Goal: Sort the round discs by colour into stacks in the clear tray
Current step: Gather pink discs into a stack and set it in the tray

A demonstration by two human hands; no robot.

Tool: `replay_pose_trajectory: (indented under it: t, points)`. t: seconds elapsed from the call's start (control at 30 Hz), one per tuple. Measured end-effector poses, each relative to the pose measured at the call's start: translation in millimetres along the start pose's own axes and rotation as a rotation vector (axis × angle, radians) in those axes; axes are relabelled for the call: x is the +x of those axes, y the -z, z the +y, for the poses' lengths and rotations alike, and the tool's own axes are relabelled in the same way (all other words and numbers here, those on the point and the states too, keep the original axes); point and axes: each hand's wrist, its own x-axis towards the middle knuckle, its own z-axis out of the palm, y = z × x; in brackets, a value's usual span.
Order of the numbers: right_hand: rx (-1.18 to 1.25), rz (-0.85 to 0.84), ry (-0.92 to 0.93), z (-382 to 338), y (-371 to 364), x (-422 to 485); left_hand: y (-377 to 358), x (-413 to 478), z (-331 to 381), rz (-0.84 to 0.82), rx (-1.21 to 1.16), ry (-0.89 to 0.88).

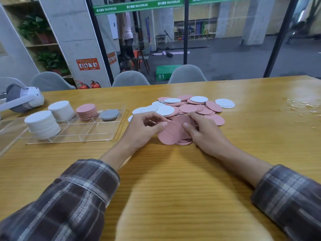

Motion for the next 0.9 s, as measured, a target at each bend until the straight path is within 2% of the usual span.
replay_pose_trajectory:
  t: [0.23,0.4,0.53,0.63,0.77,0.9]
  points:
    - [0.073,-0.033,0.011,-4.8,-2.0,-2.6,-10.7,-0.4,-5.3,0.044,0.024,-0.029]
    - [0.015,-0.021,0.054,-3.5,-2.3,-3.0,-12.9,-1.3,-5.2,0.033,-0.004,-0.006]
    - [-0.006,0.013,0.043,0.6,0.8,-0.4,-13.3,-2.8,-8.1,0.054,0.239,-0.043]
    - [0.007,0.041,0.014,5.6,5.0,1.7,-13.5,-5.1,-11.5,-0.022,0.37,-0.091]
    - [-0.007,0.072,-0.011,11.7,12.5,5.1,-15.3,-8.3,-9.5,-0.124,0.405,-0.195]
    - [-0.007,0.092,-0.027,15.8,19.0,5.2,-20.5,-8.5,-11.9,-0.197,0.436,-0.213]
